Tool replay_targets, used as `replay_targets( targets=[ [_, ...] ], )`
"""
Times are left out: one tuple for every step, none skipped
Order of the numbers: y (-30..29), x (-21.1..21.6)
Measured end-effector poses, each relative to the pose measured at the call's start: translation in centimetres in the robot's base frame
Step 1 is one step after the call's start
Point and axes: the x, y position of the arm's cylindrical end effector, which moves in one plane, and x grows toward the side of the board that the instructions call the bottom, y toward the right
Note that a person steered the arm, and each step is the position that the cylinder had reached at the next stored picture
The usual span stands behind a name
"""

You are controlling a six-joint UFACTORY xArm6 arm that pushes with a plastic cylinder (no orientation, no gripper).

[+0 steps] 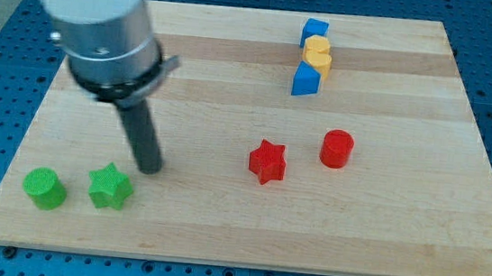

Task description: Push the green star closely to the green circle

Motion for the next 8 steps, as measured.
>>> replay_targets(
  targets=[
    [4.8,0.7],
    [2.3,3.5],
    [-2.1,3.9],
    [-4.8,3.9],
    [-4.1,3.7],
    [-2.4,1.2],
    [-4.1,0.9],
    [-4.7,2.2]
  ],
)
